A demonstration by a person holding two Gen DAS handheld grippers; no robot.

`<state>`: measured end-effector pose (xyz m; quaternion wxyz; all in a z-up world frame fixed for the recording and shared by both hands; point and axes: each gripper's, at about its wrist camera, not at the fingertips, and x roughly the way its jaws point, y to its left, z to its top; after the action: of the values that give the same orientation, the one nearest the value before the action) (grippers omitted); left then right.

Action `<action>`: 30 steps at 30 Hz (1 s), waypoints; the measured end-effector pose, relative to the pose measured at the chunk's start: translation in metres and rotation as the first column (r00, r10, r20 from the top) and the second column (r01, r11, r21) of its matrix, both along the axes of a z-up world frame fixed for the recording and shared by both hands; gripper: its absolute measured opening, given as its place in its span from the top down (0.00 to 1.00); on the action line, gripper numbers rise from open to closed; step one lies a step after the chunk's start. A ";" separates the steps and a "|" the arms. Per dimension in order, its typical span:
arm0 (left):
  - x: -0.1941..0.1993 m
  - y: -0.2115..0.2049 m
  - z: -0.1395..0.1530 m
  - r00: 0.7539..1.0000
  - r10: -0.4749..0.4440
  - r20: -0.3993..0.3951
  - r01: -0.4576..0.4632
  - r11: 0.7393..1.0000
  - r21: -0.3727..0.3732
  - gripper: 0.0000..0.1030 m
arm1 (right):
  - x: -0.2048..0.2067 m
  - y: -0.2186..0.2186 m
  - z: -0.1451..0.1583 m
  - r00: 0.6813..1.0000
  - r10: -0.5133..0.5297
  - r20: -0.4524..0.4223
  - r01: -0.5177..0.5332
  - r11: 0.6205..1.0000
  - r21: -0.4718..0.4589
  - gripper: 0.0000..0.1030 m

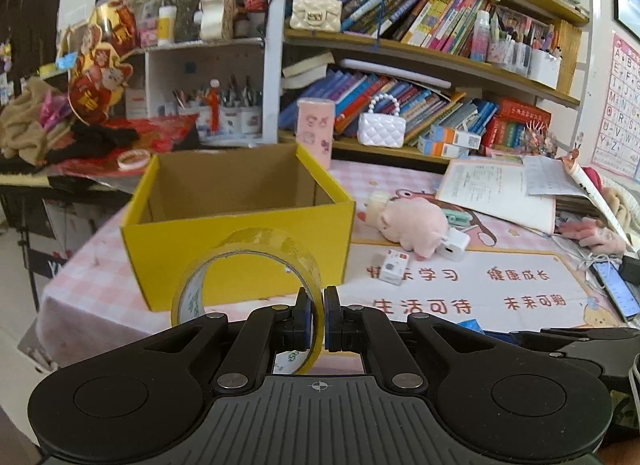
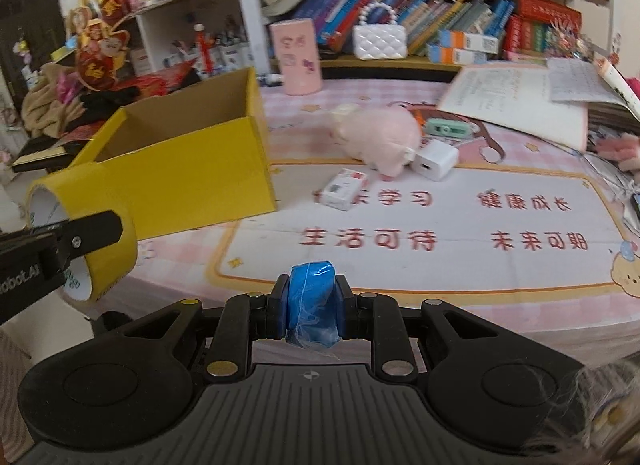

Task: Organize objects
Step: 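Carry the blue item in the right tool while the left tool carries the tape roll over the box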

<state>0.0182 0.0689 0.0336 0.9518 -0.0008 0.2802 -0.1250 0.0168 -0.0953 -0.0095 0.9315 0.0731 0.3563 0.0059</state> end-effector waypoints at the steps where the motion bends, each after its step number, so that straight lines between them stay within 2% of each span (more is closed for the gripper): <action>1: -0.001 0.002 0.001 1.000 -0.001 0.003 0.001 1.000 0.000 0.96 | -0.002 0.005 0.001 1.000 0.008 0.007 -0.008 1.000 -0.003 0.80; 5: -0.005 0.011 0.001 1.000 -0.003 0.006 0.003 1.000 0.008 0.96 | -0.006 0.018 0.005 0.999 0.032 0.013 -0.031 0.999 -0.009 0.80; 10: -0.001 0.020 0.001 0.999 0.036 0.015 -0.036 0.999 0.011 0.96 | -0.005 0.030 0.009 0.997 0.072 0.030 -0.071 0.997 -0.037 0.80; 14: 0.011 0.025 0.008 0.995 0.079 0.063 -0.080 0.997 0.017 0.96 | 0.008 0.036 0.016 0.992 0.108 0.063 -0.105 0.993 -0.048 0.80; 20: 0.046 0.025 0.030 0.980 0.136 0.142 -0.139 0.990 0.010 0.96 | 0.051 0.037 0.042 0.976 0.145 0.161 -0.142 0.989 -0.032 0.80; 25: 0.086 0.027 0.043 0.962 0.204 0.181 -0.204 0.979 -0.019 0.96 | 0.103 0.039 0.062 0.946 0.219 0.240 -0.210 0.976 -0.062 0.80; 27: 0.106 0.027 0.044 0.958 0.224 0.181 -0.223 0.975 -0.026 0.96 | 0.123 0.042 0.065 0.930 0.266 0.253 -0.252 0.964 -0.088 0.80; 30: 0.137 0.032 0.040 0.961 0.247 0.128 -0.239 0.968 -0.073 0.96 | 0.155 0.050 0.060 0.903 0.355 0.243 -0.329 0.934 -0.142 0.80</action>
<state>0.1552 0.1005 0.0731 0.9763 -0.0537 0.2089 -0.0149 0.1722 -0.0451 0.0505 0.9575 -0.0375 0.2361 0.1616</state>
